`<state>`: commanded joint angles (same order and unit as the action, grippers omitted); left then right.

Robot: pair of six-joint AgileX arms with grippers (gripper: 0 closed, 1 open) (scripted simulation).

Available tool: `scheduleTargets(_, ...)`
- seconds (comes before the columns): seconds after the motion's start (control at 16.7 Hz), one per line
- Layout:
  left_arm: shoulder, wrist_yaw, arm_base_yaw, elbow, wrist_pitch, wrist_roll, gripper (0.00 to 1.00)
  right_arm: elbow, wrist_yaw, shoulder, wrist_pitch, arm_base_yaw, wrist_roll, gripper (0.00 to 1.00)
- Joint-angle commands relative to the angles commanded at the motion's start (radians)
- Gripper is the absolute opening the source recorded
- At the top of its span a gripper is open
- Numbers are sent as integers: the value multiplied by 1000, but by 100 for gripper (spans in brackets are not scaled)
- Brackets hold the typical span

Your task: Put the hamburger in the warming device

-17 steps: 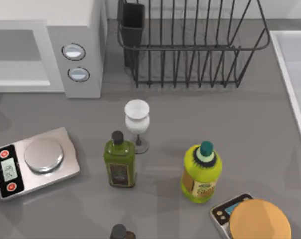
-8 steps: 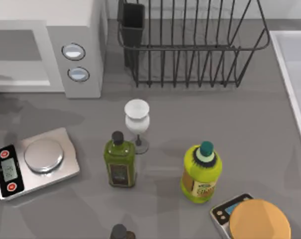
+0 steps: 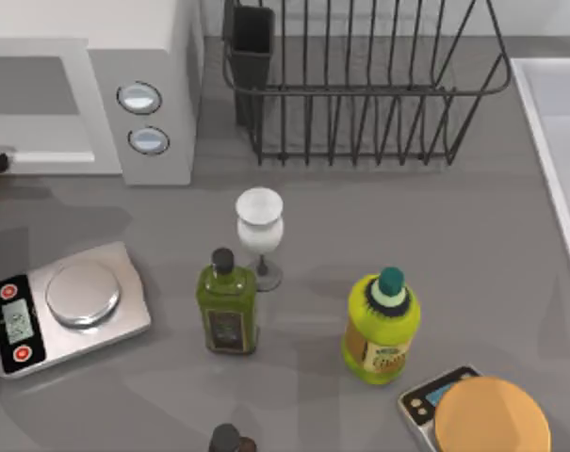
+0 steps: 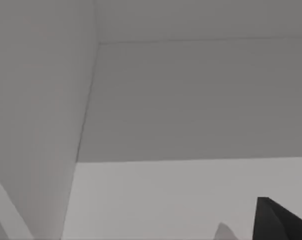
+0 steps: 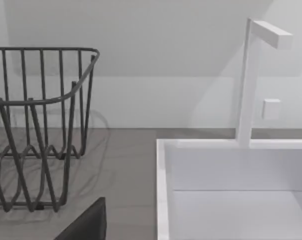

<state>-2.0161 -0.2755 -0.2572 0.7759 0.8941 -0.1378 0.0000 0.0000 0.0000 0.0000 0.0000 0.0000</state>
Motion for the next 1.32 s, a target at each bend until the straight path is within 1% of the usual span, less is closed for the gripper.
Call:
scheduleTargets(0.12, -23, -2, 1, -17, 20, 25, 0, 0, 0, 0, 0, 0, 0, 100)
scheduleTargets(0.36, -23, -2, 1, -17, 20, 25, 0, 0, 0, 0, 0, 0, 0, 100)
scheduleTargets(1.14, -23, -2, 1, -17, 20, 25, 98, 0, 0, 0, 0, 0, 0, 100)
scheduleTargets(1.2, -23, -2, 1, -17, 20, 25, 100, 0, 0, 0, 0, 0, 0, 100)
scheduleTargets(1.32, -23, -2, 1, -17, 20, 25, 100, 0, 0, 0, 0, 0, 0, 100)
